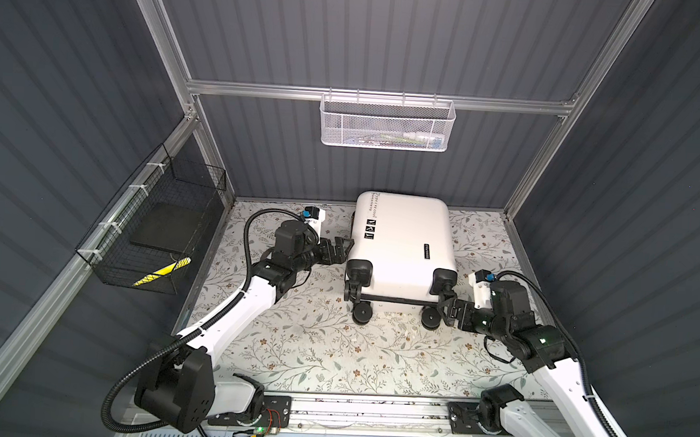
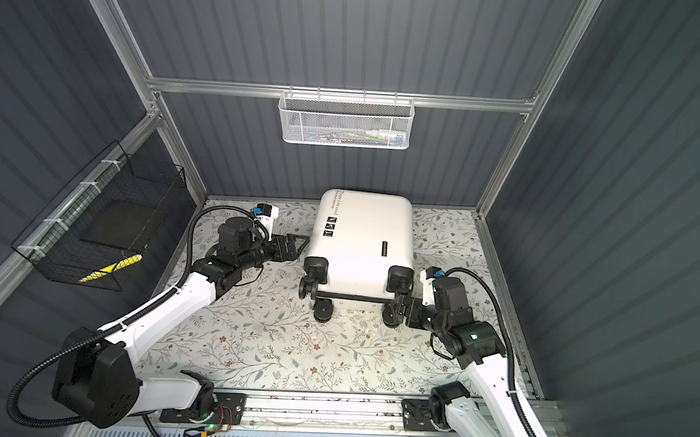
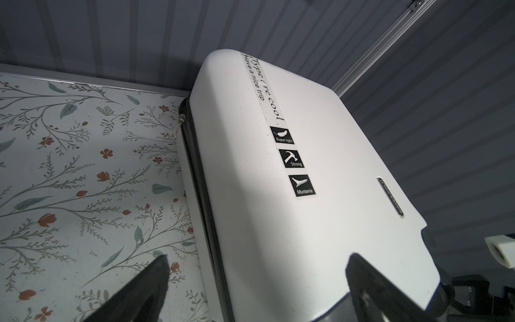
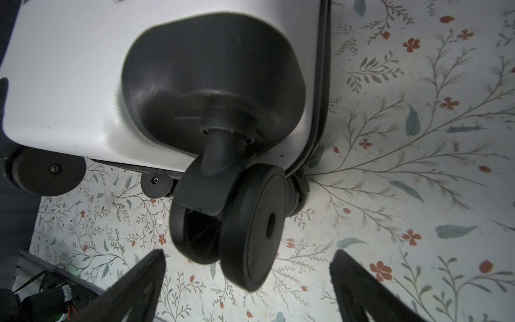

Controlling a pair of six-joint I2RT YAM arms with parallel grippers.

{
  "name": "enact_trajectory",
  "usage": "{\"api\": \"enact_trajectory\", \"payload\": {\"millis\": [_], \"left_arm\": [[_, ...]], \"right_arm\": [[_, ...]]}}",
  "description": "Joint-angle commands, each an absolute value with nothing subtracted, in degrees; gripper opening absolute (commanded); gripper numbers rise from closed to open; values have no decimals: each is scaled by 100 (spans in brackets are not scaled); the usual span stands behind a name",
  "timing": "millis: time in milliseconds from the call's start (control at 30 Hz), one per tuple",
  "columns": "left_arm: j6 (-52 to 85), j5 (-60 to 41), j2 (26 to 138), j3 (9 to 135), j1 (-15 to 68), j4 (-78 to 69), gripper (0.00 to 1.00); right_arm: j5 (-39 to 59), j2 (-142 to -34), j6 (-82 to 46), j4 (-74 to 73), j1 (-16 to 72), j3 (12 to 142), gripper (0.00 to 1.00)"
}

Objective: Pack the luggage

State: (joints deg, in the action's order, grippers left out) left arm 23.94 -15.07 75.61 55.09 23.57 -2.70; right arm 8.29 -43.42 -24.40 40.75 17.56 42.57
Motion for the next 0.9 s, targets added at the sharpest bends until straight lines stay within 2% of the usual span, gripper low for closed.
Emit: {"api": "enact_trajectory", "payload": {"millis": [0, 267, 333, 467, 567, 867], "left_arm": [[2174, -1415, 7609, 5450, 2333, -264, 100], [2143, -1475, 7706, 5441, 2328, -349, 100], [2143, -1483, 7723, 5426, 2328, -377, 100], [2119, -1515, 7737, 5415, 2329, -391, 100], [2080, -1510, 7734, 5413, 2329, -370, 100], [2014, -1527, 7717, 5396, 2329, -352, 100]], "right_arm": [[310, -4402, -2560, 3991, 1828, 4334, 92], [173, -4676, -2626, 3758, 2010, 4342, 79], [135, -4685, -2617, 3773, 2045, 4336, 78], [-41, -4676, -2558, 3909, 2198, 4393, 88], [-234, -4625, -2539, 4035, 2341, 4445, 92], [-632, -4741, -2601, 4113, 2708, 4587, 90]]}}
